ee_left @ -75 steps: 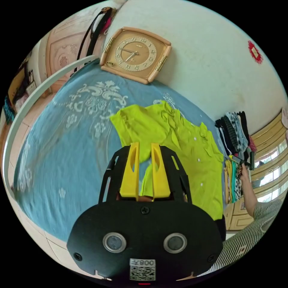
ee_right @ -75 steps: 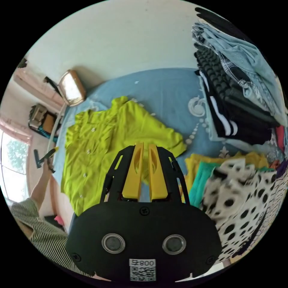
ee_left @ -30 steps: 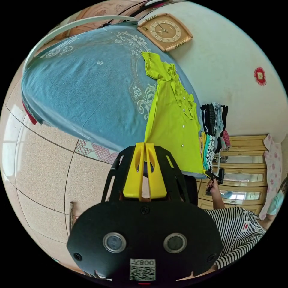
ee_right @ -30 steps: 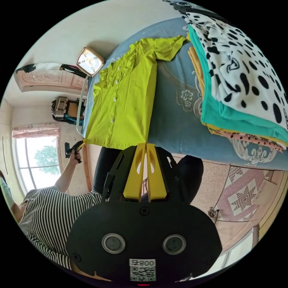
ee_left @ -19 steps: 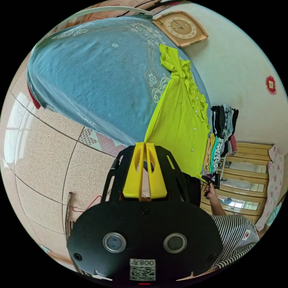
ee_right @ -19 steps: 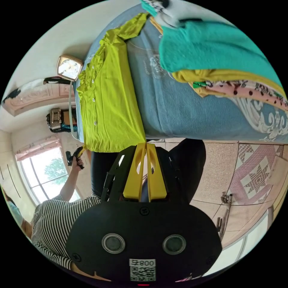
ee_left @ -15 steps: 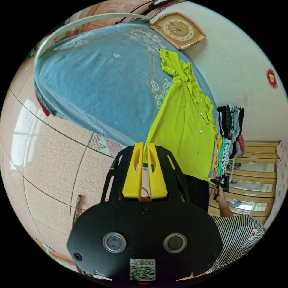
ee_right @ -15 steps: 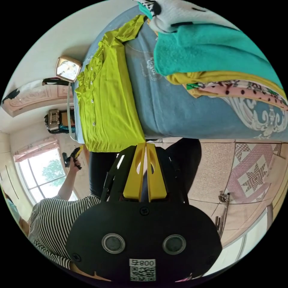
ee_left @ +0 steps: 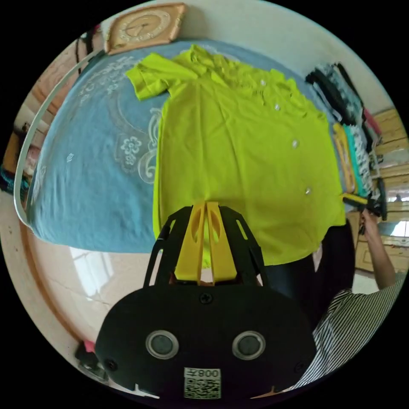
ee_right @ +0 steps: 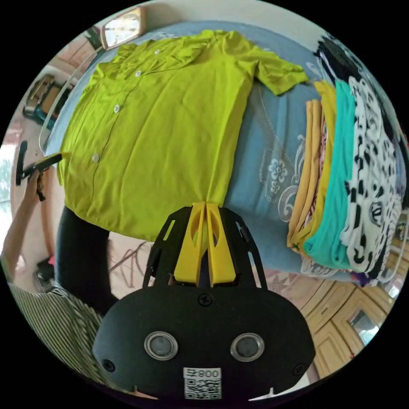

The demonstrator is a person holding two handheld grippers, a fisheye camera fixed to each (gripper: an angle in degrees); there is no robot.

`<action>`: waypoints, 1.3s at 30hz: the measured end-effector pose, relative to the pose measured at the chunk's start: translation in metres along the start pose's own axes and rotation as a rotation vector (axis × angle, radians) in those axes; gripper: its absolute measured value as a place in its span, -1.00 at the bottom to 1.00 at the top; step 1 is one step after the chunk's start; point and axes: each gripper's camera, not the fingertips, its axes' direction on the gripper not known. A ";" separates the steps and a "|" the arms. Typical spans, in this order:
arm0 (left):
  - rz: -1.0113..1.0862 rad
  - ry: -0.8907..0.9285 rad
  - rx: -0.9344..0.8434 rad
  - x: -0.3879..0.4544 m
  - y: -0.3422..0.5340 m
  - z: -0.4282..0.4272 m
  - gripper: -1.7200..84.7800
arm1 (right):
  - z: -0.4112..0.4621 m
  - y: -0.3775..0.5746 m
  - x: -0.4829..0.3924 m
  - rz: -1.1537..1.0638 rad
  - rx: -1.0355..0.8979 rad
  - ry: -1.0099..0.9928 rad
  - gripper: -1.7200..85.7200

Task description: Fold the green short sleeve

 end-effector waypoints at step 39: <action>0.717 0.361 0.166 0.337 -0.450 0.398 -0.77 | -0.016 -0.169 0.114 0.350 0.479 -0.089 -0.81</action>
